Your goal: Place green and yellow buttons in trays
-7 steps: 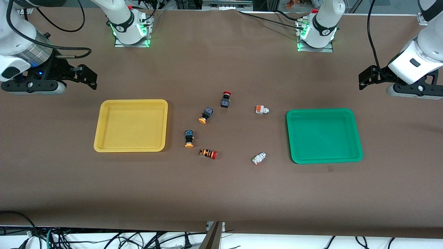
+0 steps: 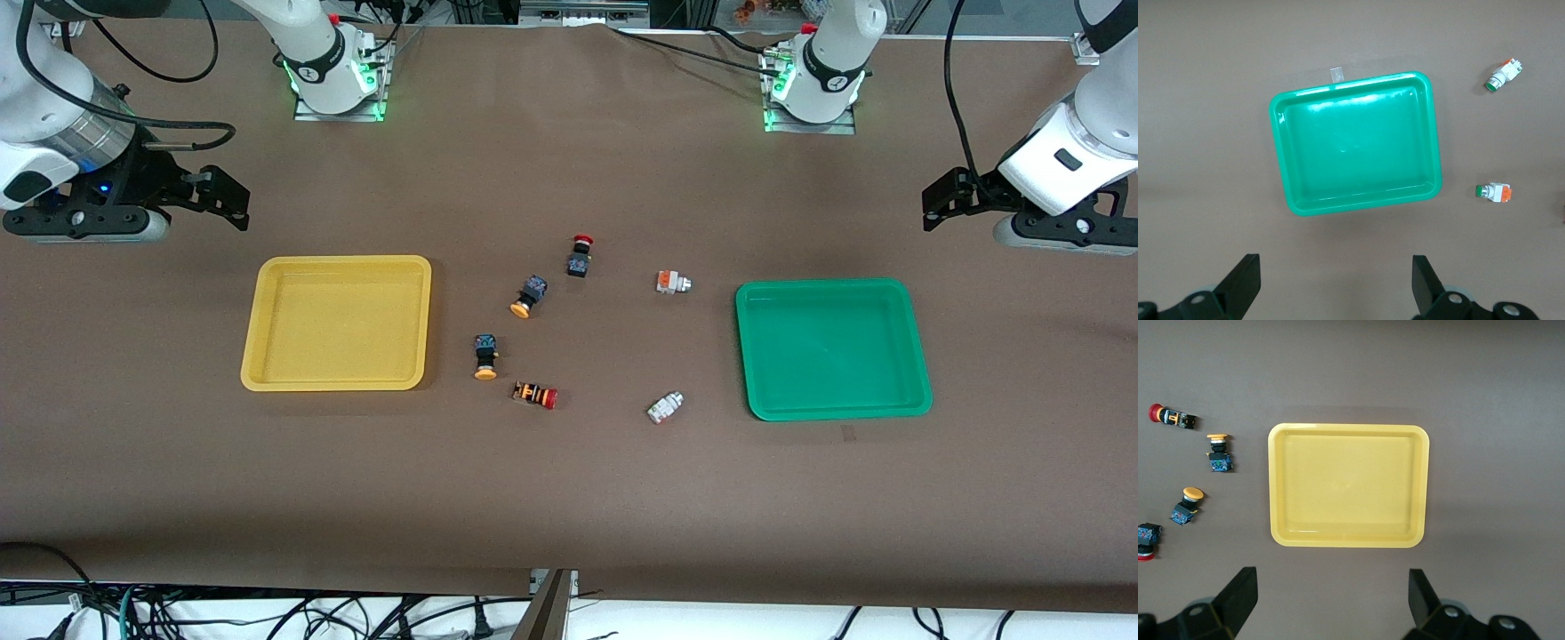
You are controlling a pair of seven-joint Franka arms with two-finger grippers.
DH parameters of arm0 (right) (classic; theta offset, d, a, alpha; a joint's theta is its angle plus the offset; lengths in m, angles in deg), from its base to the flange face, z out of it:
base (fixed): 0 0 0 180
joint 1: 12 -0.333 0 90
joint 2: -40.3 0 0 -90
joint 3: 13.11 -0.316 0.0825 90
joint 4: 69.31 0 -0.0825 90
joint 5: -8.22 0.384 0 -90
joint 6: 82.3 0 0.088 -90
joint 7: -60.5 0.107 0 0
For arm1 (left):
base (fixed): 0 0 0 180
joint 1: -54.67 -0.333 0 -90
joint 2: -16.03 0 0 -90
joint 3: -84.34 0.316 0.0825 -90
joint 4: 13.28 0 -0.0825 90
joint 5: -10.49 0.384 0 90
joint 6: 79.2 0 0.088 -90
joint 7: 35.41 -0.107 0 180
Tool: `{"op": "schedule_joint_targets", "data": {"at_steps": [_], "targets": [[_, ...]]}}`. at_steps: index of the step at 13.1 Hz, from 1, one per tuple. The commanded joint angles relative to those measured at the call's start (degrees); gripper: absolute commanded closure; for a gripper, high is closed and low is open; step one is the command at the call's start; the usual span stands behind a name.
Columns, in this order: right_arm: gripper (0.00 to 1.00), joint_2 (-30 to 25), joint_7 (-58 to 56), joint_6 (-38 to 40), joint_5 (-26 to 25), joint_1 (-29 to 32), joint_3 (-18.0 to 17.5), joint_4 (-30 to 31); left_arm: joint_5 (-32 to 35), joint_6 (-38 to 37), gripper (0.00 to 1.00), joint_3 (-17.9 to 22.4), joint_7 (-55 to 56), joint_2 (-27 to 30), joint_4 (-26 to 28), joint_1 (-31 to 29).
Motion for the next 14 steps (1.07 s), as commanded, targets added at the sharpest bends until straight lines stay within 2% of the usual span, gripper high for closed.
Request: {"op": "schedule_joint_targets", "data": {"at_steps": [1, 9, 11, 14], "targets": [[0.00, 0.5, -0.6, 0.7, -0.7, 0.4, -0.6, -1.3, -1.5, -2.4, 0.00, -0.3, 0.2, -0.6, -1.5, -0.2], [0.00, 1.0, 0.4, 0.1, -0.7, -1.5, -0.8, -1.4, -1.5, -3.1, 0.00, -0.4, -0.2, -1.6, -1.5, 0.8], [0.00, 2.2, -0.4, -0.8, -0.5, -2.3, -0.8, -1.5, -1.5, -2.3, 0.00, -0.8, -0.4, -4.8, -3.5, 2.1], [0.00, 8.3, -0.8, -6.5, 0.1, -4.1, -0.8, -2.0, -0.7, -2.4, 0.00, -1.4, -0.4, -11.2, -8.4, 6.1]]}}
